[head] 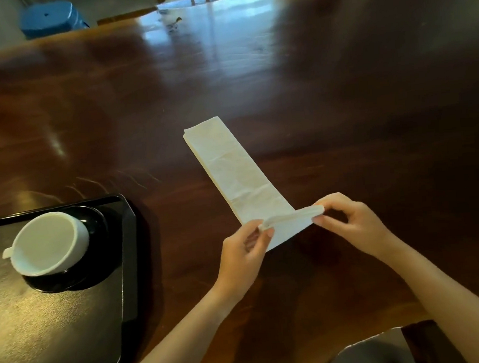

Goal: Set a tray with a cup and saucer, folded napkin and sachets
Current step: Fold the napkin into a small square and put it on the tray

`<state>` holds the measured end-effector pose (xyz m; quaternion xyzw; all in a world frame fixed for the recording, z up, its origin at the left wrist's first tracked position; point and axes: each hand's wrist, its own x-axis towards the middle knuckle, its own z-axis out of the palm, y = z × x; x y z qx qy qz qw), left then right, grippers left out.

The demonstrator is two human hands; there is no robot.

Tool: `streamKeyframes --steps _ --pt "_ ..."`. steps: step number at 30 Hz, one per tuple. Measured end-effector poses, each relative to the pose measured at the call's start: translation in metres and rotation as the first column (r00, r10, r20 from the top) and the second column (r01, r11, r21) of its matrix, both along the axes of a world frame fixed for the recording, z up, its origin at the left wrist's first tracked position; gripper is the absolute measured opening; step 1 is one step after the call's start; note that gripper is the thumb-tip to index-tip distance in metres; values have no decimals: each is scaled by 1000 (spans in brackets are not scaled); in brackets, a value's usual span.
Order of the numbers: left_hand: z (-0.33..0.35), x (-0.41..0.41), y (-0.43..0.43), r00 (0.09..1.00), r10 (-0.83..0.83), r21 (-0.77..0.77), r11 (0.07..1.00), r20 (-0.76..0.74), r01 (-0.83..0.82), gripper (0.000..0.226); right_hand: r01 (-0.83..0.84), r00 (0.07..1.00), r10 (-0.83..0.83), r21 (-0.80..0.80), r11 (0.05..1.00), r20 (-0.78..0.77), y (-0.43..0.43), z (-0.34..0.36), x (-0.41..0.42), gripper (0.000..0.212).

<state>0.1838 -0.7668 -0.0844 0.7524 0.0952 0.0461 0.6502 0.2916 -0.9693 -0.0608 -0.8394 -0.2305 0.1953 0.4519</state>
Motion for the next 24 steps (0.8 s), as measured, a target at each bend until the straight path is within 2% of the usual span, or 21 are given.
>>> streamKeyframes --steps 2,4,7,10,13,16,18,20,22,24 --pt "4 6 6 993 66 -184 979 -94 -83 13 54 990 -48 40 998 -133 18 2 8 7" --pt "3 15 13 970 164 -234 950 -181 -204 10 112 981 -100 66 992 -163 39 -3 15 8" --pt "-6 32 23 895 345 -113 915 -283 -388 14 207 962 -194 50 977 -193 70 -20 23 19" --pt "-19 48 30 860 428 106 903 -278 -415 22 299 952 -302 -49 953 -51 94 -40 24 20" --pt "-26 54 28 866 447 270 882 -225 -386 28 368 923 -337 -173 913 186 105 -55 16 18" --pt "-26 55 22 871 457 426 834 -180 -349 31 383 881 -278 -233 894 383 111 -63 6 17" --pt "-25 52 17 897 433 631 721 -87 -286 39 374 850 -188 -314 872 492 113 -68 2 28" --pt "-28 49 6 946 325 787 582 7 -206 48 384 810 -143 -330 862 568 113 -71 3 35" --pt "-35 45 -4 978 187 881 473 -93 -7 51 319 795 -60 -331 888 604 111 -74 5 38" --pt "-48 43 -3 957 156 888 432 -245 157 53 158 796 130 -409 899 592 106 -78 8 43"
